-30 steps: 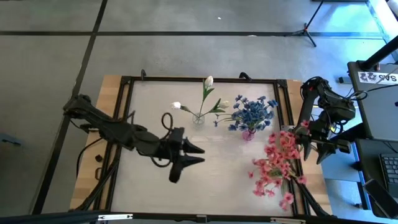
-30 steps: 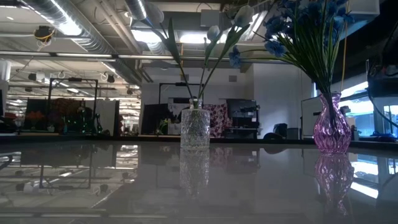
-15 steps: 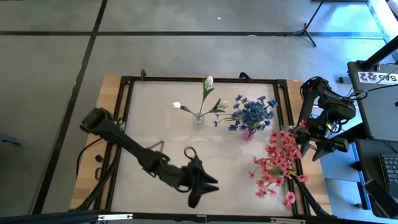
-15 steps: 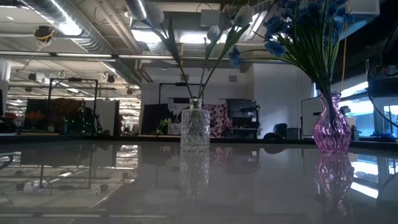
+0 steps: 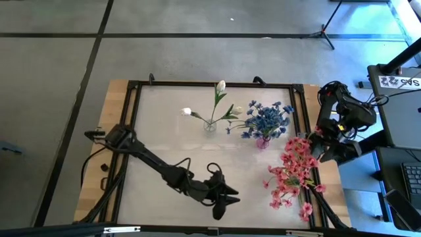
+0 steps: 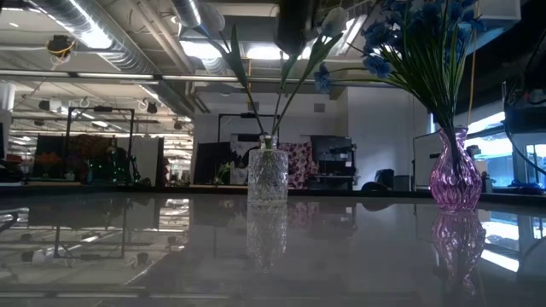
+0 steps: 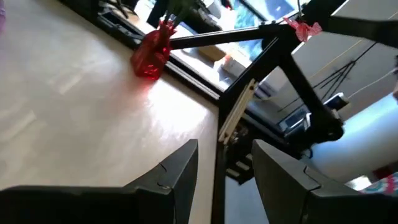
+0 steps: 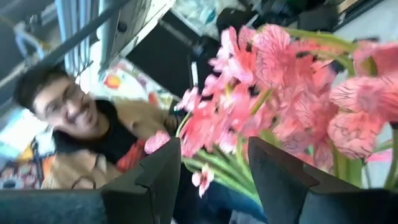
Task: Sort flowers into vase by color
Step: Put the pink flower into the red vase
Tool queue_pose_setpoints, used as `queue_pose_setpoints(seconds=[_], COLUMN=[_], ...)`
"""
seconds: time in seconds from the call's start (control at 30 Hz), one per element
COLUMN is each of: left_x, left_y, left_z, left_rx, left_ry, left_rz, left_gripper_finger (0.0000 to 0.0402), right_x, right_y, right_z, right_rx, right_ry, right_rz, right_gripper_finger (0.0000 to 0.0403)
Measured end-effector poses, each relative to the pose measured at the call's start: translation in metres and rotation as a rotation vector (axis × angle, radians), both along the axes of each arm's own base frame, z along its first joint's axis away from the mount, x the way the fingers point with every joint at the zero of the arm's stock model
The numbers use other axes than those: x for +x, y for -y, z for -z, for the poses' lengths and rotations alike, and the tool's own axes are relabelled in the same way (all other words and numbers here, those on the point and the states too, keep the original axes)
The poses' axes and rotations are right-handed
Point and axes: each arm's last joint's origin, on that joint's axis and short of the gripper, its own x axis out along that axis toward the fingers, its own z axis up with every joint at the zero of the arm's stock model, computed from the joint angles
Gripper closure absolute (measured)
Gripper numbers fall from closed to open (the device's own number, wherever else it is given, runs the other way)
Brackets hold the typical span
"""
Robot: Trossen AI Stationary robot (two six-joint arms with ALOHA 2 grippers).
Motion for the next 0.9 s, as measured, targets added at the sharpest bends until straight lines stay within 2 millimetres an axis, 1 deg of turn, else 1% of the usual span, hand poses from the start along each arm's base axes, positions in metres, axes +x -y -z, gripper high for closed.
queue_pose_setpoints(seconds=[0.2, 0.3, 0.4, 0.53, 0.73, 0.9], left_x=[0.012, 0.015, 0.013, 0.01, 0.006, 0.006], left_y=[0.002, 0.005, 0.01, 0.015, 0.021, 0.02], left_z=[0.013, 0.019, 0.017, 0.017, 0.017, 0.017], left_rx=[-0.067, -0.099, -0.126, -0.119, -0.118, -0.117], left_ry=[0.127, 0.187, 0.24, 0.243, 0.244, 0.244], left_rz=[-0.006, -0.004, -0.006, -0.058, -0.068, -0.069], left_gripper_finger=[0.0255, 0.0255, 0.0255, 0.0255, 0.0255, 0.0255], right_x=[0.003, 0.003, 0.003, 0.004, 0.006, 0.007], right_y=[0.003, 0.003, 0.003, 0.004, 0.008, 0.011], right_z=[-0.003, -0.003, -0.003, -0.003, -0.004, -0.005], right_rx=[0.084, 0.13, 0.191, 0.227, 0.327, 0.382], right_ry=[-0.046, -0.08, -0.135, -0.162, -0.207, -0.213], right_rz=[0.127, 0.152, 0.149, 0.183, 0.336, 0.445], right_gripper_finger=[0.0214, 0.0214, 0.0214, 0.0214, 0.0214, 0.0214])
